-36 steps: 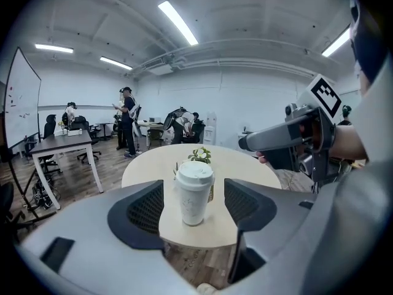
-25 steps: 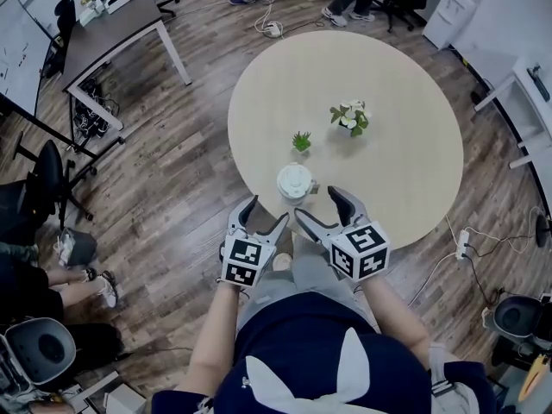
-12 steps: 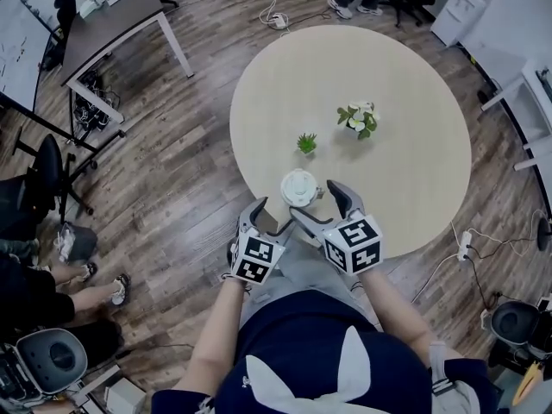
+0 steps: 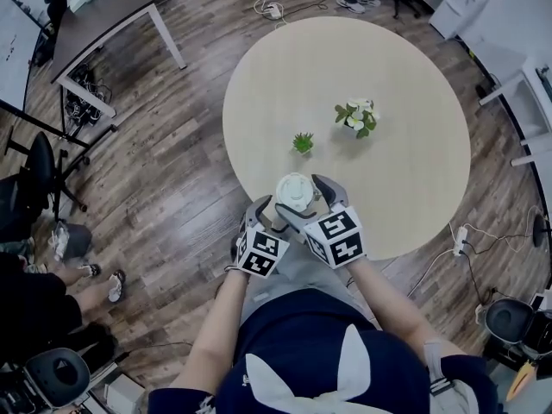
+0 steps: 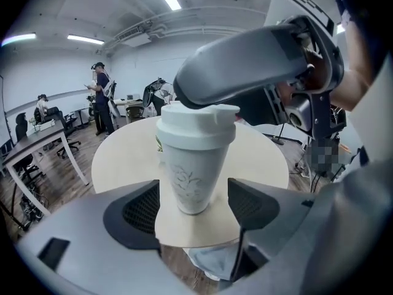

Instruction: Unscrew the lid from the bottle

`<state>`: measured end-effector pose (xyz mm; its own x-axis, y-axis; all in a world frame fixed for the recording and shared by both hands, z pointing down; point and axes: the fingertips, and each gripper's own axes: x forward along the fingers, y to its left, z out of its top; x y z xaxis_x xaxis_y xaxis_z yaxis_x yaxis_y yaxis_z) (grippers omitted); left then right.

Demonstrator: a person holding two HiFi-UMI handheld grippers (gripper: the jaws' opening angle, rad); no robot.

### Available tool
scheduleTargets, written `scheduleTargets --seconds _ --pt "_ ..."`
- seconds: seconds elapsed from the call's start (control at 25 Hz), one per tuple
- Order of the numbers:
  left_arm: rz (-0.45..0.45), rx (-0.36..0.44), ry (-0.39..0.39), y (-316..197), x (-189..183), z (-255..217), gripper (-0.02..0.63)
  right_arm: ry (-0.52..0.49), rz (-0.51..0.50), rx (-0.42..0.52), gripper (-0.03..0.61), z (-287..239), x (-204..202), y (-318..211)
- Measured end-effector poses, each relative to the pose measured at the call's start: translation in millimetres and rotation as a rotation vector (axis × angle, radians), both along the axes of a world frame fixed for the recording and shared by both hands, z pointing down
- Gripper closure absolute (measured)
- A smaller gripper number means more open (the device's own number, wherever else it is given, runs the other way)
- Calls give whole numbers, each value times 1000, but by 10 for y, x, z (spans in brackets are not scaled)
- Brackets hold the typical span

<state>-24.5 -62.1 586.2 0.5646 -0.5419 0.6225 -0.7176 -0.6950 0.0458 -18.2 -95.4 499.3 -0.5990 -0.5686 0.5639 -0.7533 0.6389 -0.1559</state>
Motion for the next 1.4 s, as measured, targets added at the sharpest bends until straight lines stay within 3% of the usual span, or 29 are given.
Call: scheduleTargets --seconds 0.88,1.4 --pt "-16 -23 -61 -197 182 335 287 46 -12 -16 169 177 12 -32" --pt "1 -31 -59 -194 181 350 291 95 -274 -40 170 202 -30 0"
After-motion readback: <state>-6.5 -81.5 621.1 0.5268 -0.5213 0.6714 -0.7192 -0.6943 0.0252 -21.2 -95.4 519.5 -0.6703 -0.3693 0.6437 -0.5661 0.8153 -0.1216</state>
